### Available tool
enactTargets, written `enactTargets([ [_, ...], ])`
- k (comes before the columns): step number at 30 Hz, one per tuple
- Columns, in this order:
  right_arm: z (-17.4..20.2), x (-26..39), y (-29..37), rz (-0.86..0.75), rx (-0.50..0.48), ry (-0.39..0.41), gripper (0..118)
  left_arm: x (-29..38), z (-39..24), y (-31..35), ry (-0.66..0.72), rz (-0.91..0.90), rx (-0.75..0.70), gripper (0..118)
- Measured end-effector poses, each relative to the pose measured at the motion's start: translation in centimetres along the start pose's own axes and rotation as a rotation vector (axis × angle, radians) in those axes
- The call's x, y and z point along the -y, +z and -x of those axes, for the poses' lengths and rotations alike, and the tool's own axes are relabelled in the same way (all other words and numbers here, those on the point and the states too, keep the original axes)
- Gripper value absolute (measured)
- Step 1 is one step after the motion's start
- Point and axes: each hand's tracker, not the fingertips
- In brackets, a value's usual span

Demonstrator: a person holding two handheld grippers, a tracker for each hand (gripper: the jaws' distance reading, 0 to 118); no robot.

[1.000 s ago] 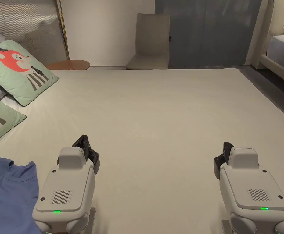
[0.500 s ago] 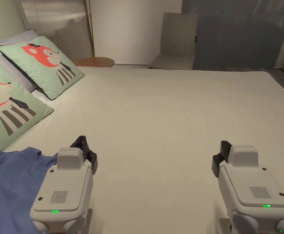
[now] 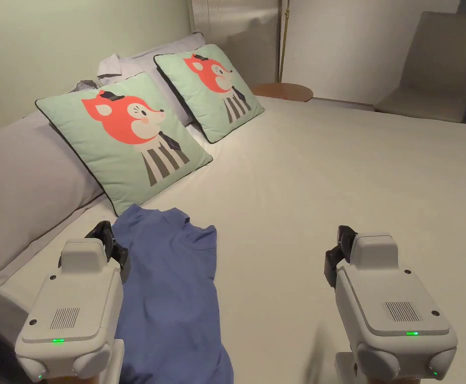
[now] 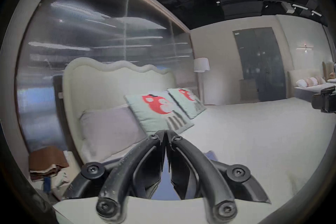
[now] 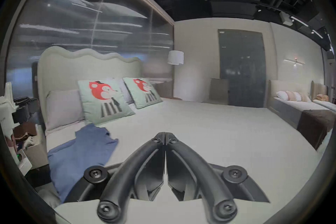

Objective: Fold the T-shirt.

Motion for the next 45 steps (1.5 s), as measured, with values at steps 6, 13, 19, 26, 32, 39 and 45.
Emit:
enactTargets([
  [6,2.4,0.2,-1.1,0.016,-0.078,0.0,1,0.9,3.4,0.9,0.005,0.034,-0.073,0],
  [13,2.6,0.4,-1.7,0.02,-0.092,0.011,1,1.6,3.4,0.3,0.022,0.092,-0.066,0],
  [19,1.8,0.2,-1.7,0.022,-0.07,0.014,1,1.4,1.8,-2.4,0.067,0.264,0.045,72],
  [26,0.4,0.5,-1.5,0.037,-0.04,0.019,1,3.5,-1.1,-8.4,0.207,0.585,0.086,108],
  [32,-1.3,1.3,-1.6,0.067,-0.005,0.022,1,8.0,-5.0,-13.2,0.136,0.821,0.141,108],
  [39,-3.3,2.3,-1.4,0.105,0.033,0.017,1,11.0,-8.3,-12.6,0.057,0.907,0.166,68],
  [45,-4.5,2.6,-0.6,0.117,0.041,0.008,1,9.3,-8.7,-11.6,-0.005,0.867,0.191,7],
])
